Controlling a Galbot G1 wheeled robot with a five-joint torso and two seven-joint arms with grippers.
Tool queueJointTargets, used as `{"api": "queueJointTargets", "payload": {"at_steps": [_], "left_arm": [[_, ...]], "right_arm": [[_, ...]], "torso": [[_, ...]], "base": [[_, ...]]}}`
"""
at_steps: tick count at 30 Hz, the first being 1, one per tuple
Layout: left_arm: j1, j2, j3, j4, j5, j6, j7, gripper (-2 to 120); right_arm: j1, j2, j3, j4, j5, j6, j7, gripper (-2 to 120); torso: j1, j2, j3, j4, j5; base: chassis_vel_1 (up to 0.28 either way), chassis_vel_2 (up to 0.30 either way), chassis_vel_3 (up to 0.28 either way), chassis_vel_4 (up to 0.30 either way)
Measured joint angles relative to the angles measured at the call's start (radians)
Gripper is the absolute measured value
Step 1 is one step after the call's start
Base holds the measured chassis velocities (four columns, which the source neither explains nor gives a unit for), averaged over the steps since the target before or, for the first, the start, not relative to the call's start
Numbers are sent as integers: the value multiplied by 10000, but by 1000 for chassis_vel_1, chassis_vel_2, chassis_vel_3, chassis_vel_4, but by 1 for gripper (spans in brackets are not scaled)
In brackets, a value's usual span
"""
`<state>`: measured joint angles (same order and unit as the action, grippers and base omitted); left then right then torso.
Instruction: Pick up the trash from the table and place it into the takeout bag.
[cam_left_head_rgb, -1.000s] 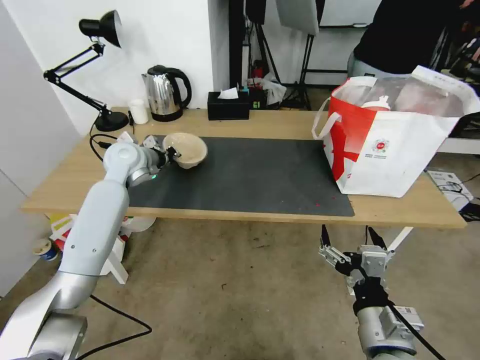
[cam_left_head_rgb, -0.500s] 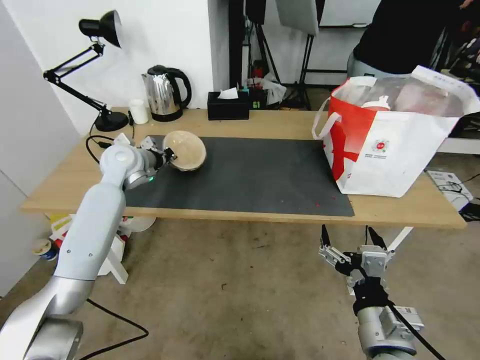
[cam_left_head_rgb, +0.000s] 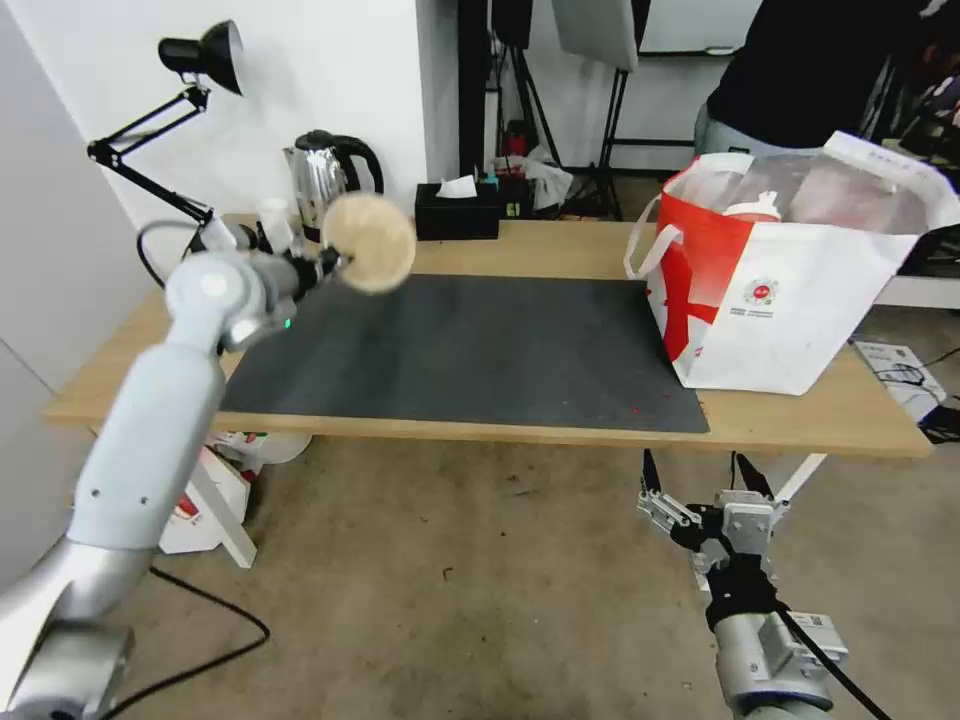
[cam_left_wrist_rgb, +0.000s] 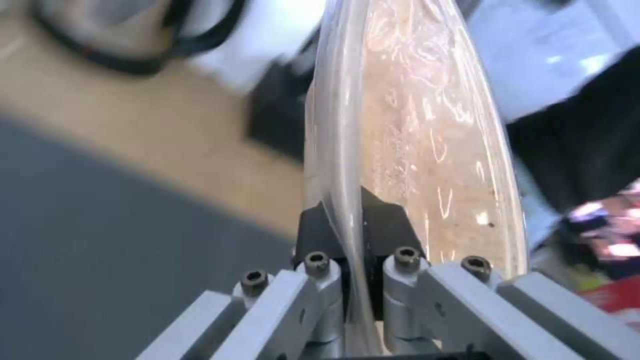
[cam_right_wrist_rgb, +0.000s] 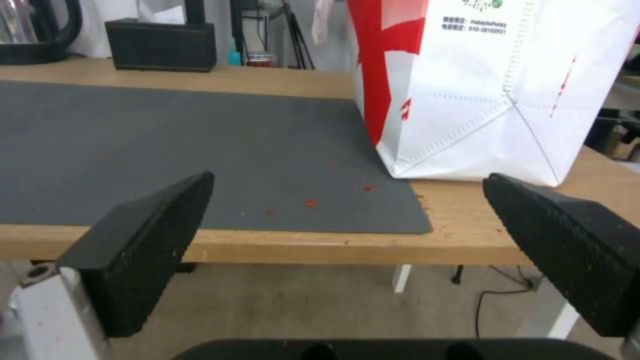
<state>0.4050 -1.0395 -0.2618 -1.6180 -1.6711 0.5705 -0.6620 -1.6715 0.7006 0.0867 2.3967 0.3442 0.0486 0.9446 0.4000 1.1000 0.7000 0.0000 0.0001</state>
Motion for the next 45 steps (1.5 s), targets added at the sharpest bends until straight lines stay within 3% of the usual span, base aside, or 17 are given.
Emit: {"api": "queueJointTargets", "payload": {"at_steps": [6,7,10,11,13,14,17,18,22,23,26,29,31,41,43,45], "left_arm": [[-1879,153,1233,656,-52,-674,1837,0],[-1879,153,1233,656,-52,-674,1837,0],[-2975,-24,2000,1181,0,-1025,2913,0],[-2975,-24,2000,1181,0,-1025,2913,0],[-4230,-385,2837,2091,248,-1356,3618,0],[-4230,-385,2837,2091,248,-1356,3618,0],[-5461,-911,3882,3554,553,-1938,4877,0],[-5461,-911,3882,3554,553,-1938,4877,0],[-6312,-1613,5028,4892,681,-2681,6553,0],[-6312,-1613,5028,4892,681,-2681,6553,0],[-6782,-2382,5625,5911,742,-3169,7685,0],[-6856,-2533,5731,6098,755,-3276,7870,0],[-7034,-3105,6041,6727,774,-3763,8322,0],[-7074,-3436,6247,7092,777,-4068,8687,0],[-7170,-3883,6718,7743,804,-4575,9342,0],[-7261,-4113,6917,8074,810,-4745,9617,0]], "right_arm": [[0,0,0,0,0,0,0,100],[0,0,0,0,0,0,0,100],[0,0,0,0,0,0,0,100],[0,0,0,0,0,0,0,100],[-1,0,-1,1,0,0,0,100],[-1,0,-1,1,0,0,0,100],[0,0,0,1,0,0,0,100],[0,0,0,1,0,0,0,100],[-1,0,0,1,0,0,0,100],[-1,0,0,1,0,0,0,100],[0,0,0,0,0,0,0,100],[0,0,0,1,0,0,0,100],[0,0,0,1,0,0,1,100],[0,0,0,0,0,0,0,100],[-1,0,0,0,0,0,0,100],[0,0,0,0,0,0,0,100]], "torso": [[1,0,0,0,0],[1,0,0,0,0],[1,0,0,-1,0],[1,0,0,-1,0],[0,0,1,1,3],[0,0,1,1,3],[1,0,1,-3,3],[1,0,1,-3,3],[1,0,1,3,-1],[1,0,1,3,-1],[1,-1,1,-4,4],[1,0,1,-5,6],[1,0,1,-1,3],[1,0,1,1,0],[1,-1,1,3,0],[1,0,1,2,0]], "base": [[0,0,0,0],[0,0,0,0],[0,0,0,0],[0,0,0,0],[0,0,0,0],[0,0,0,0],[0,0,0,0],[0,0,0,0],[0,0,0,0],[0,0,0,0],[0,0,0,0],[0,0,0,0],[0,0,0,0],[0,0,0,0],[0,0,0,0],[0,0,0,0]]}}
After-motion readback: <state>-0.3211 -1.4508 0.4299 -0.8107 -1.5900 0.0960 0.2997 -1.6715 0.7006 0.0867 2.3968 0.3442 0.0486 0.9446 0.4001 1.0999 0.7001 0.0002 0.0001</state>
